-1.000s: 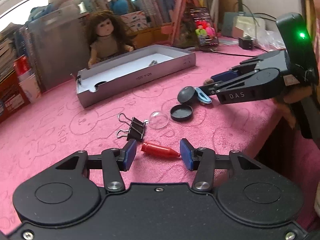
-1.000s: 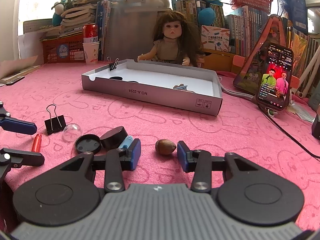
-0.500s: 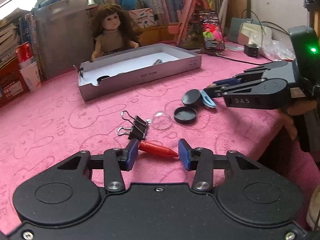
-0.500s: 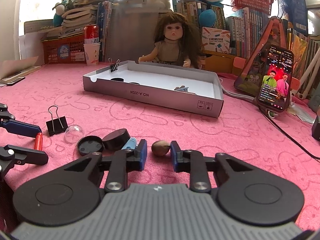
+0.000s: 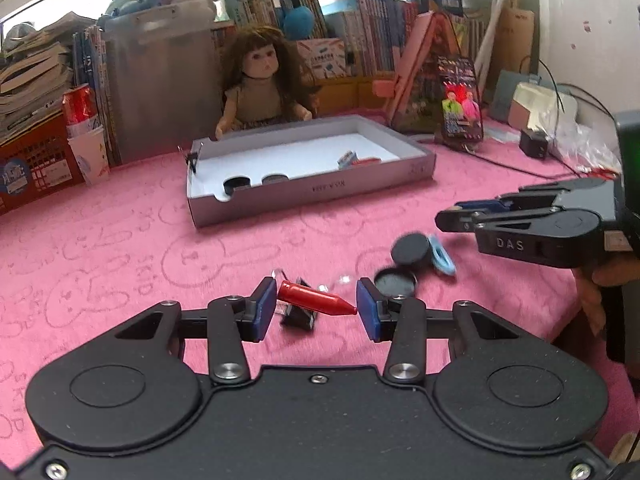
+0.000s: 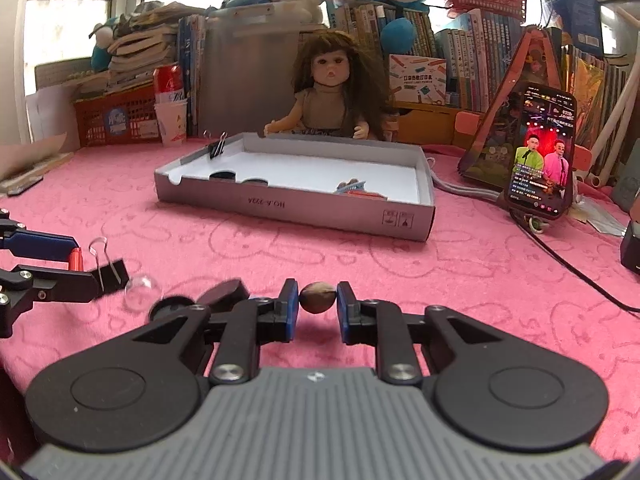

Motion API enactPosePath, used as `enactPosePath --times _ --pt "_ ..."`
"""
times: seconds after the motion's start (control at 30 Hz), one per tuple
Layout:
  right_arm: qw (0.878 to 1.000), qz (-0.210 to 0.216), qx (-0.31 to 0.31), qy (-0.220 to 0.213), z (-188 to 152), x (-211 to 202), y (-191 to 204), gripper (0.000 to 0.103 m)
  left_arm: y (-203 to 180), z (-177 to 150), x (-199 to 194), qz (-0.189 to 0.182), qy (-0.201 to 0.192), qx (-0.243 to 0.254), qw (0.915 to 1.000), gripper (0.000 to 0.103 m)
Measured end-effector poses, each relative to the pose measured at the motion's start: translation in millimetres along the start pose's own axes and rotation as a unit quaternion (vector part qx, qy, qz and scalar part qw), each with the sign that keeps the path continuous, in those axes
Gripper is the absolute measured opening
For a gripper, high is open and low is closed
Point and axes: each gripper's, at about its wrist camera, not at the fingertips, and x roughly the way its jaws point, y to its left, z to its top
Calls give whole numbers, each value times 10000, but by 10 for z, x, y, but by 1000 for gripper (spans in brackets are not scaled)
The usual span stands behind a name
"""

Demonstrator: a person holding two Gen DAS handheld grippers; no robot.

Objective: Organize rigid objects
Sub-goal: 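Close the left tool on the red crayon while the right tool grasps the brown nut, then carry the red crayon and brown nut over the white tray with both tools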

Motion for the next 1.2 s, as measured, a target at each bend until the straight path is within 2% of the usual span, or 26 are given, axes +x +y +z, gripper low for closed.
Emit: enactPosePath --times 0.23,0.57,0.77,0.97,1.1,1.2 --pt "9995 -18 320 -57 166 50 -115 25 99 260 146 108 -92 -298 9995 41" --pt "9959 -38 901 47 501 250 -406 25 373 799 506 251 -219 -857 9958 41" --pt "9900 37 1393 222 745 474 -654 25 649 1177 910 228 -32 -1438 9893 41" --pt "9769 144 2013 701 1020 865 -909 25 835 1522 1430 447 305 -1614 9854 41" --pt "9729 133 2118 914 1158 1094 -945 25 914 1610 1784 605 594 -1790 9802 41" --pt "9743 -17 2022 996 1240 1242 -920 25 926 1627 1990 790 736 -1726 9791 41"
